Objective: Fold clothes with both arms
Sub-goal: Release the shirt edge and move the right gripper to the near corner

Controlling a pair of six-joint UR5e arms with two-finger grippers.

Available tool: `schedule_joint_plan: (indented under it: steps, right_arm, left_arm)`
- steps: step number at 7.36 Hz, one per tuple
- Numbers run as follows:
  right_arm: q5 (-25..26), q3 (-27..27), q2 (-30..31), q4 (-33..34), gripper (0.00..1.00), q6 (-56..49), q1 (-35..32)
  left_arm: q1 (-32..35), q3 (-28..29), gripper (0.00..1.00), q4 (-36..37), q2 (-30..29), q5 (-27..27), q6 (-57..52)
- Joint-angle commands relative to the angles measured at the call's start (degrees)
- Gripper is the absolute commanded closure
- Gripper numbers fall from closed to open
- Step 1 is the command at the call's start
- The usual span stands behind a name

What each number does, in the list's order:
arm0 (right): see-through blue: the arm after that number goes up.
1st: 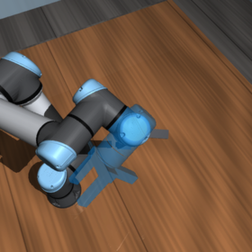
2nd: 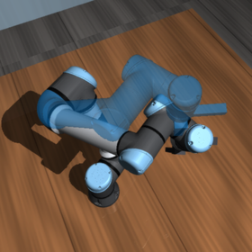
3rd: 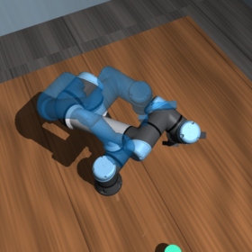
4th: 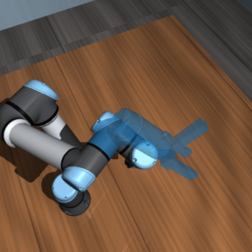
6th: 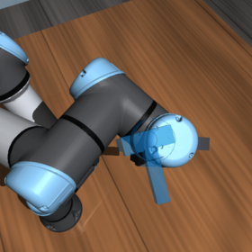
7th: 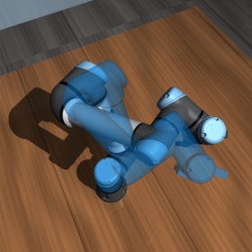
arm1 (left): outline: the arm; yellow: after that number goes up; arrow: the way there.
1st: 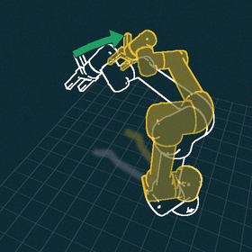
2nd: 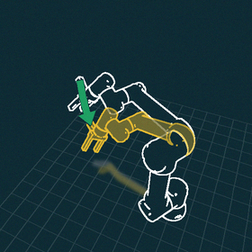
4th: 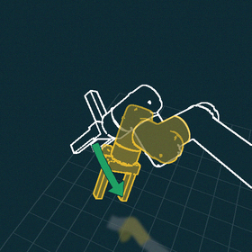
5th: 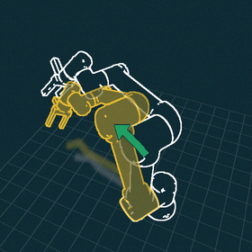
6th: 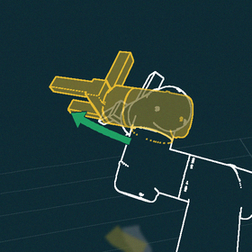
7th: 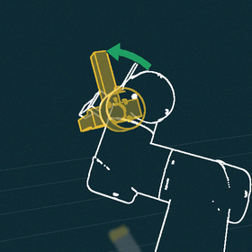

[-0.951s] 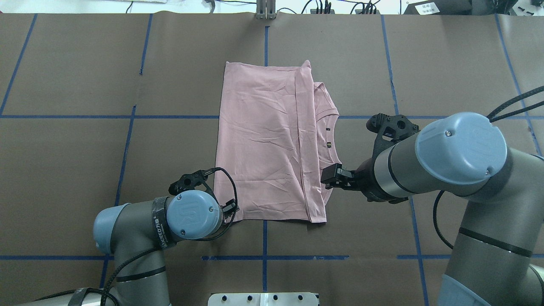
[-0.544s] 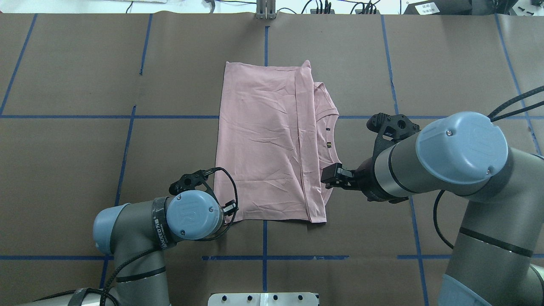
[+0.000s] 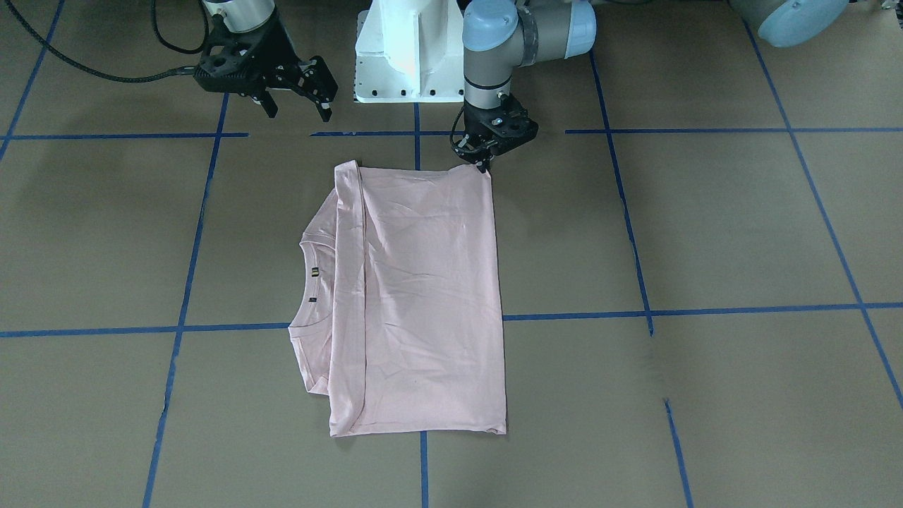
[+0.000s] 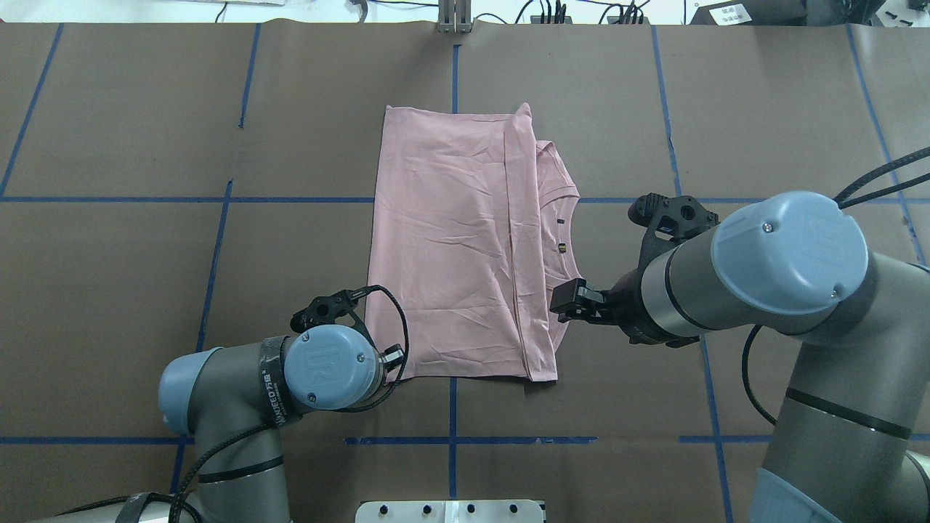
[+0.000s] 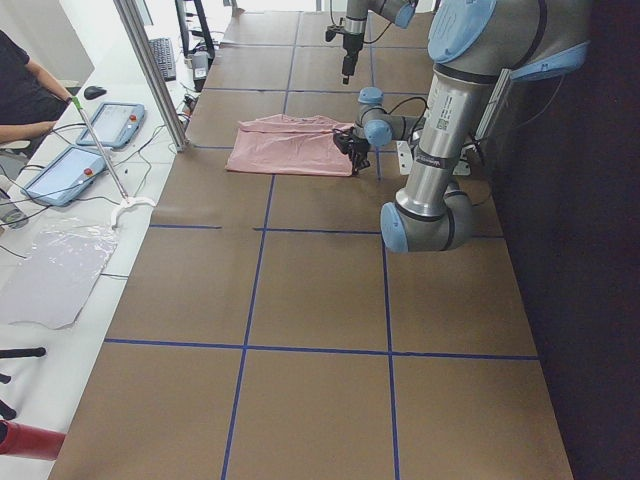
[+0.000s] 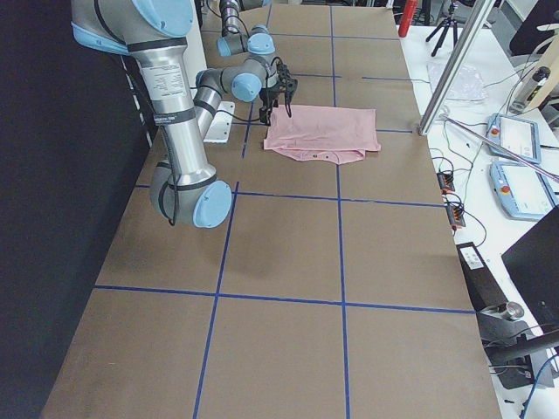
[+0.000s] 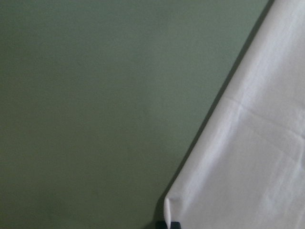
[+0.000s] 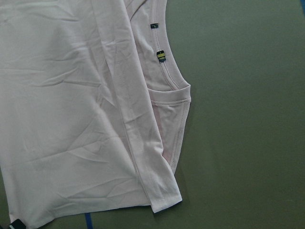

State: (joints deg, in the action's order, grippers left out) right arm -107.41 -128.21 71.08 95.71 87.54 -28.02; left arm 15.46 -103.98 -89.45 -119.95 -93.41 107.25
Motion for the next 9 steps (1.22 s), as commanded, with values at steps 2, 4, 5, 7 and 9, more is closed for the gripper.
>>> schedule_joint_plan:
  steps: [2, 4, 5, 7, 9]
  right_arm:
    - [2.2, 3.0, -0.8, 0.0, 0.0, 1.0, 1.1]
    - [4.0, 7.8, -4.0, -0.1, 0.0, 7.8, 4.3]
    - [6.1, 10.6, -6.3, -0.1, 0.0, 10.6, 5.7]
    - [6.5, 17.3, -9.8, -2.4, 0.0, 16.1, 6.2]
    - [6.5, 26.7, -11.0, -10.3, 0.0, 20.1, 6.5]
  left_arm:
    - [1.0, -1.8, 1.0, 0.2, 0.6, 0.0, -2.0]
    - [1.1, -2.5, 1.0, 0.2, 0.7, 0.0, -3.4]
    - [1.1, -2.5, 1.0, 0.1, 0.7, 0.0, -3.5]
    - [1.1, -2.5, 1.0, 0.1, 0.7, 0.1, -3.5]
    - [1.1, -2.3, 1.0, 0.0, 0.7, 0.2, -3.5]
